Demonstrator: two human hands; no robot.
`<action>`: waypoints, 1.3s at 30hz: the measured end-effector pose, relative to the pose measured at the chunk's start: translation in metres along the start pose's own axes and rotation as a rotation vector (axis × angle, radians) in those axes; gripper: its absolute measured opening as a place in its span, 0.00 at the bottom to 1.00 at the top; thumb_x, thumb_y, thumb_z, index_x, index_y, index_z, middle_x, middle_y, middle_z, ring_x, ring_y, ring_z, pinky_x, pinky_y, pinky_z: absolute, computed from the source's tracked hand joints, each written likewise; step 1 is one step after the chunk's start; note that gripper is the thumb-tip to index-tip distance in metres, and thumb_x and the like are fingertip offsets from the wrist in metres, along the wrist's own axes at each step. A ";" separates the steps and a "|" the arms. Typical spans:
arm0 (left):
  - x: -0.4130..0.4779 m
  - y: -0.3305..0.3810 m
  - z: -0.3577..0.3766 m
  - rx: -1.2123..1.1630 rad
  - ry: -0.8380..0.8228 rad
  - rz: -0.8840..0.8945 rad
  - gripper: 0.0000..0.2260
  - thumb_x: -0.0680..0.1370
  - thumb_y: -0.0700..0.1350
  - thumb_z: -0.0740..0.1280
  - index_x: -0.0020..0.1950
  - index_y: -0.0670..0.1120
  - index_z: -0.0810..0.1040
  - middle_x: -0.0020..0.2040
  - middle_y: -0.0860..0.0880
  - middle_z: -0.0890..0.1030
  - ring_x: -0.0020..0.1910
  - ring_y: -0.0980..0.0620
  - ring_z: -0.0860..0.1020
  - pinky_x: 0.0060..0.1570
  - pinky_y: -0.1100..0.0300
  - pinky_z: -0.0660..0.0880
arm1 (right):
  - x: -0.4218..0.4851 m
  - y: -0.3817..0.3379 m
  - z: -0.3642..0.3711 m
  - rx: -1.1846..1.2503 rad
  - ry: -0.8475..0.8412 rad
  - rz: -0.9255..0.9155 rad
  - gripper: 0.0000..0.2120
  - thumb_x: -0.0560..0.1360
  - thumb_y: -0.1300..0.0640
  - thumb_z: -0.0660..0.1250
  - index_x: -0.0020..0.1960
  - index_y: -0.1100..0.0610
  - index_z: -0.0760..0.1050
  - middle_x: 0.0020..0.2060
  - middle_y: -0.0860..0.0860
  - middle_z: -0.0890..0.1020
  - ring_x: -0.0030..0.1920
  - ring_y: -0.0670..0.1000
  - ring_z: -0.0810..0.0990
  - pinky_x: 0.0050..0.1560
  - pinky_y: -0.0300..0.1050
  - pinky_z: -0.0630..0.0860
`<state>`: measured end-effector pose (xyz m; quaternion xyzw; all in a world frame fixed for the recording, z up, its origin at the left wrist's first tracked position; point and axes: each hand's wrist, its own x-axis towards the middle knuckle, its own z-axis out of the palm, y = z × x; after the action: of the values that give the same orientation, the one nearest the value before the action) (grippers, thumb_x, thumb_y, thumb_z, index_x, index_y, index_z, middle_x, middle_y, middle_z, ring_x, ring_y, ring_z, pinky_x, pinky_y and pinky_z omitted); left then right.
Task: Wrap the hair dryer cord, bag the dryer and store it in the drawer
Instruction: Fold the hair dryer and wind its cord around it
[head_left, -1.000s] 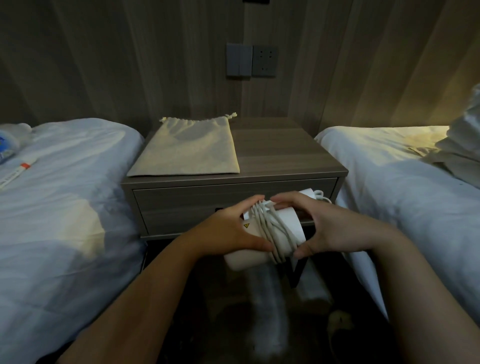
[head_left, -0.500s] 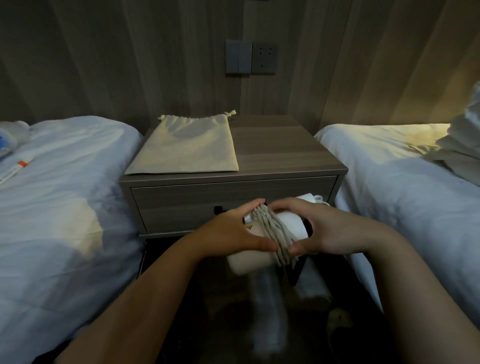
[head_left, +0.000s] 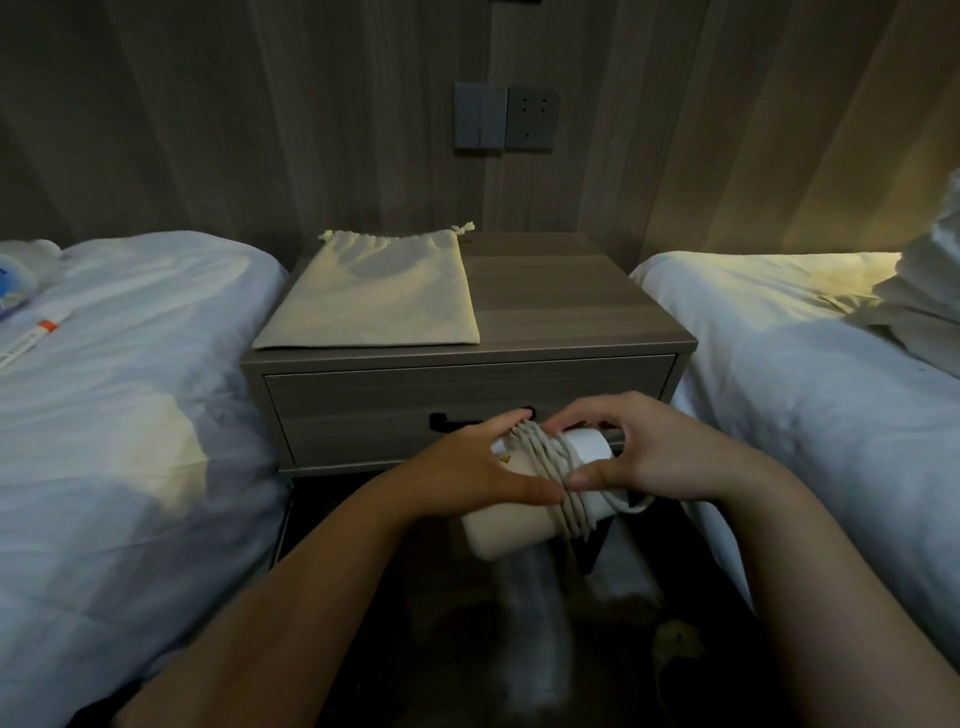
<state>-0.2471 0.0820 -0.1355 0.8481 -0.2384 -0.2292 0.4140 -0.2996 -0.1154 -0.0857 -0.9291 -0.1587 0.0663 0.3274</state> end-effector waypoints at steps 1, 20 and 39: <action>0.001 -0.001 0.001 0.001 -0.006 -0.007 0.52 0.53 0.67 0.73 0.74 0.58 0.58 0.71 0.54 0.69 0.65 0.54 0.71 0.66 0.53 0.70 | 0.000 0.001 0.000 0.012 -0.013 0.004 0.20 0.67 0.54 0.74 0.58 0.47 0.77 0.51 0.42 0.81 0.53 0.40 0.79 0.58 0.43 0.75; 0.010 -0.008 0.005 -0.319 0.118 0.021 0.45 0.55 0.61 0.74 0.71 0.53 0.66 0.64 0.51 0.76 0.59 0.53 0.76 0.62 0.55 0.73 | 0.011 0.002 0.010 0.067 0.530 0.000 0.08 0.73 0.46 0.66 0.50 0.44 0.78 0.52 0.45 0.80 0.56 0.45 0.75 0.56 0.39 0.69; 0.012 -0.011 0.010 -1.247 0.002 -0.167 0.34 0.63 0.66 0.65 0.63 0.48 0.75 0.58 0.37 0.79 0.52 0.39 0.77 0.61 0.41 0.69 | 0.017 0.006 0.016 0.384 0.580 0.231 0.05 0.72 0.63 0.68 0.45 0.56 0.82 0.39 0.54 0.83 0.36 0.42 0.79 0.39 0.29 0.73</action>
<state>-0.2412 0.0755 -0.1525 0.4630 0.0073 -0.3559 0.8117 -0.2859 -0.1048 -0.1021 -0.8427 0.0619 -0.1349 0.5175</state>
